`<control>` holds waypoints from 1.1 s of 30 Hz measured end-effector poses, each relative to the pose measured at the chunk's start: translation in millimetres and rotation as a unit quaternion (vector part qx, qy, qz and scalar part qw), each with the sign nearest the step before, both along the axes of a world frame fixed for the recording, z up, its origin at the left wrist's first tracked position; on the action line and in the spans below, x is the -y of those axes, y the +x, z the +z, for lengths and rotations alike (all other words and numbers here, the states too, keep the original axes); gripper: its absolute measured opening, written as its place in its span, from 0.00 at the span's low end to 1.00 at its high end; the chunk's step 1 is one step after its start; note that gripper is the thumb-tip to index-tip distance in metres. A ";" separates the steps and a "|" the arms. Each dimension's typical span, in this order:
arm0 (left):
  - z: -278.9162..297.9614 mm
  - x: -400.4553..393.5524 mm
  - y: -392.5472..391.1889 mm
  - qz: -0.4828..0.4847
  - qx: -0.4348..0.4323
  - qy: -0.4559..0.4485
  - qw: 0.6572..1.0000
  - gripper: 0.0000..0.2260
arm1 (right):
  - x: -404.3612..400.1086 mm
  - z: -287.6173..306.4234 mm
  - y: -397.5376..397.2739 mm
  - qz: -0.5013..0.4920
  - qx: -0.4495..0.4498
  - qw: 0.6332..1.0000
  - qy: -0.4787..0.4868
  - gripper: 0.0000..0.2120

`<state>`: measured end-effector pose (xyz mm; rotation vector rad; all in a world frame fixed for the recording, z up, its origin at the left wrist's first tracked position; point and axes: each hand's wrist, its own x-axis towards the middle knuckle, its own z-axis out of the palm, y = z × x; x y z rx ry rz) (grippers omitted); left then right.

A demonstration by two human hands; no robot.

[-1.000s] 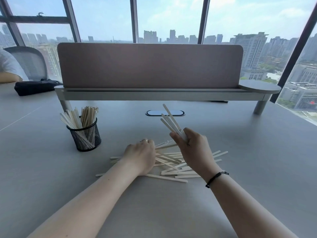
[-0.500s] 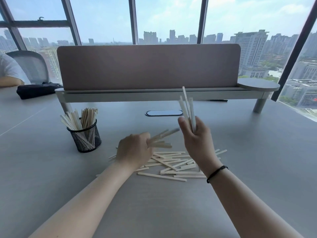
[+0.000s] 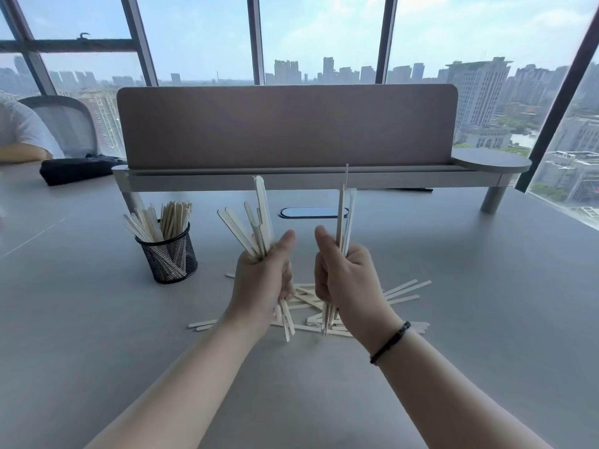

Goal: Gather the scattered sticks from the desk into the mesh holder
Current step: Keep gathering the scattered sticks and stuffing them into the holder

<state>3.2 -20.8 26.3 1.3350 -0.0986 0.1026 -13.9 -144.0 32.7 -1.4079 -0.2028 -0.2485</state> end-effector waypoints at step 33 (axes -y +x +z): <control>-9.5 -15.8 -13.4 0.071 0.159 0.019 0.984 0.24 | -3.9 -12.8 -14.8 0.003 -0.016 0.999 0.028 0.27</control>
